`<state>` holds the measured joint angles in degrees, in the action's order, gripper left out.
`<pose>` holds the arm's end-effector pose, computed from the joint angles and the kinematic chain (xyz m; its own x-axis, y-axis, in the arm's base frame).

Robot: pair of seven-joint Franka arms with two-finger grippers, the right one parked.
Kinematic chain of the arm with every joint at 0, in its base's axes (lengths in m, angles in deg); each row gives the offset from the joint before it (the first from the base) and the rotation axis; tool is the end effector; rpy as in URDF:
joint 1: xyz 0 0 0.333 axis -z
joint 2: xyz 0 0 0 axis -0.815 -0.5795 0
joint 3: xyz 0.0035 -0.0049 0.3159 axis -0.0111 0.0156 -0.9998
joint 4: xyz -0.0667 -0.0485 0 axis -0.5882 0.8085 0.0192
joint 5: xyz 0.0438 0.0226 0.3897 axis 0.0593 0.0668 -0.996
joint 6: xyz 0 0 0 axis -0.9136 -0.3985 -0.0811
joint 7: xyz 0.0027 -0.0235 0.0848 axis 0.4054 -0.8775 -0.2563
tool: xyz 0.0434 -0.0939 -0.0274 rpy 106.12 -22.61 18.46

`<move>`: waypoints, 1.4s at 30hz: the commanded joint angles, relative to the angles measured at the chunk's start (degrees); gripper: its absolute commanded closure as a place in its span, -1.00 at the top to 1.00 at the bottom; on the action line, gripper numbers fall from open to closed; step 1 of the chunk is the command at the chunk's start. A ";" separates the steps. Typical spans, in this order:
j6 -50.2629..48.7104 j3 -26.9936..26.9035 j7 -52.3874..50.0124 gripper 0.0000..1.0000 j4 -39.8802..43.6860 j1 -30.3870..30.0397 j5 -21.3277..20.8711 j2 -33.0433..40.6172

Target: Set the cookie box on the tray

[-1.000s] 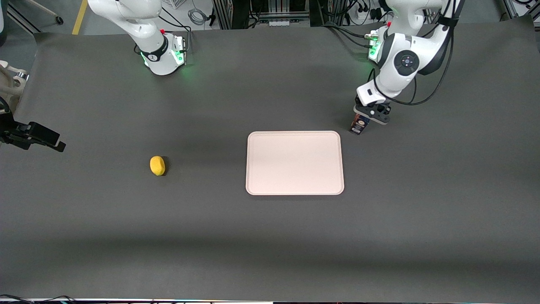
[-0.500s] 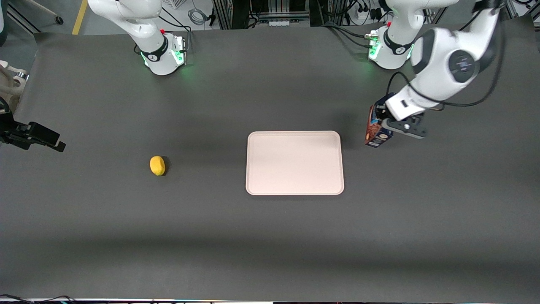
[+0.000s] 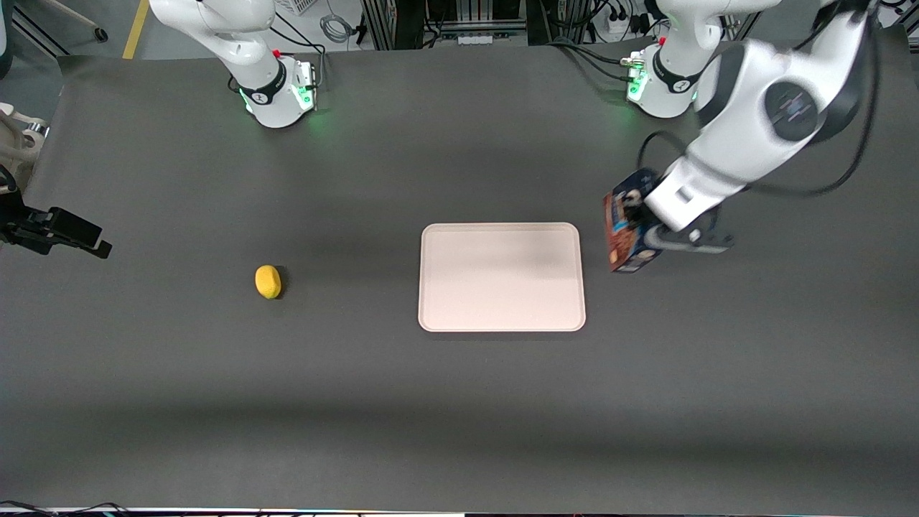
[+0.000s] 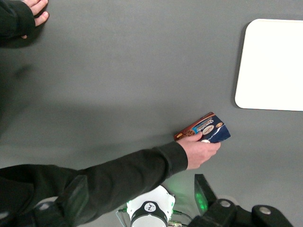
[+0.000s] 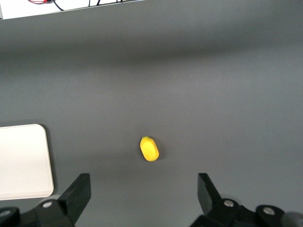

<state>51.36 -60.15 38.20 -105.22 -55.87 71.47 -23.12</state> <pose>0.5529 -0.2725 0.2923 0.9937 0.0506 -0.1001 0.0586 -0.9952 0.0782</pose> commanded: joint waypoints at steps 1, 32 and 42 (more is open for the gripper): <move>1.81 0.48 -3.66 -0.68 1.84 0.94 -4.00 -2.84; -35.68 -3.46 -0.86 1.00 17.38 -0.20 -1.73 14.01; -52.75 -20.15 23.57 1.00 21.71 -0.20 3.99 28.08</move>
<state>2.31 -73.61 51.54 -82.36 -56.27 73.62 -0.76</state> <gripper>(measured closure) 0.000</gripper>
